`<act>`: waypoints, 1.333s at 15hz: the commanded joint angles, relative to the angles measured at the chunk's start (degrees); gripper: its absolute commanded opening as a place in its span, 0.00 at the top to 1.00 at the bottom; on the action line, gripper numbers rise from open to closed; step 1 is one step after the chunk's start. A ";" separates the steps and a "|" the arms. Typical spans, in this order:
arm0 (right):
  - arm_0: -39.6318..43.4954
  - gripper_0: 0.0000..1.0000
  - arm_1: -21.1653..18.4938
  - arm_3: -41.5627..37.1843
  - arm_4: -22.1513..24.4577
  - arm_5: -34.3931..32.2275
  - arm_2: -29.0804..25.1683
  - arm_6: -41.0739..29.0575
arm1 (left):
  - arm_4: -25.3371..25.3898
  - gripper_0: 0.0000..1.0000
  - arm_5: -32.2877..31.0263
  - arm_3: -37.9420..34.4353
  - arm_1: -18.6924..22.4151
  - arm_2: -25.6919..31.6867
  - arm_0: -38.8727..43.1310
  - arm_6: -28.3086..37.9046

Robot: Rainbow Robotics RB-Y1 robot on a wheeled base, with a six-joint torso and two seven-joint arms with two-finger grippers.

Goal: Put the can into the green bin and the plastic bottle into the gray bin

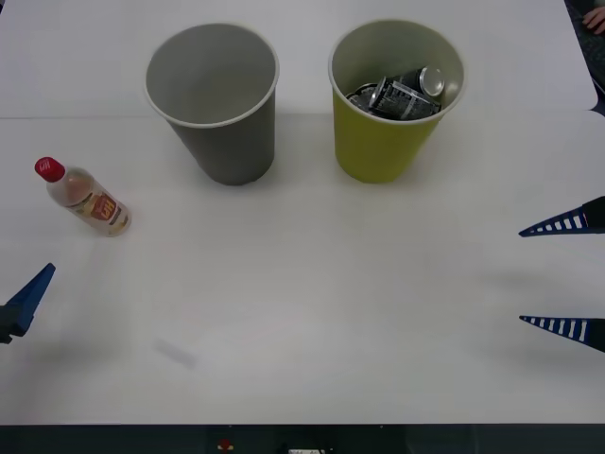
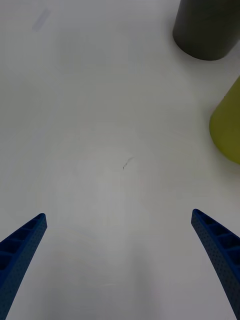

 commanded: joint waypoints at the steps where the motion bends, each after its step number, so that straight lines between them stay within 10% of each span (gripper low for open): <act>1: 0.00 0.00 0.00 0.00 0.00 0.00 0.00 0.00 | 3.27 0.00 -2.40 3.12 0.02 -6.82 -6.16 -1.28; 20: 0.00 0.00 0.00 0.00 0.00 0.00 0.00 0.00 | 8.72 0.00 -1.00 22.20 -12.28 -23.52 -34.29 -1.90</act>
